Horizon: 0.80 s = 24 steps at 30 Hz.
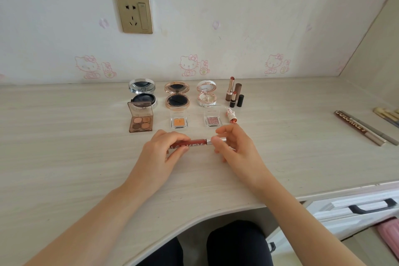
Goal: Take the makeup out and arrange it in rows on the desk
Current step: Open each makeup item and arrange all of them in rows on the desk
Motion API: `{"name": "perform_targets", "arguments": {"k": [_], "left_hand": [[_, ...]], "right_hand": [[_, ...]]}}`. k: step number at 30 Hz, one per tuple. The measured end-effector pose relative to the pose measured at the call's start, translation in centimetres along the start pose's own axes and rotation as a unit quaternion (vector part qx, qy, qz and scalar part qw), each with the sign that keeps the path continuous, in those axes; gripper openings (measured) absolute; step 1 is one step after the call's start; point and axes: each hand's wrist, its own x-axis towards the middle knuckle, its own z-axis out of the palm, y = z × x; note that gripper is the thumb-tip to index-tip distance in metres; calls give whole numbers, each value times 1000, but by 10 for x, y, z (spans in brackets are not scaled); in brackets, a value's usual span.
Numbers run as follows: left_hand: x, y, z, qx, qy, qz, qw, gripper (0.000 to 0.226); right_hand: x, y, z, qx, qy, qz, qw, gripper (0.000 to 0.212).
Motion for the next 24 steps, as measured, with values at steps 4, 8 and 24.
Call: {"name": "perform_targets", "arguments": {"k": [4,8,24], "left_hand": [[0,0,0,-2,-2,-6,1000,21],[0,0,0,4,-10,-3,1000,20],[0,-1,-1,8,-7,-8,1000,20]], "right_hand": [[1,2,0,-19,-9,-7,1000,11],[2,3,-3,-27,-13,-25,999,24],[0,0,2,-19,13,6,1000,10]]}}
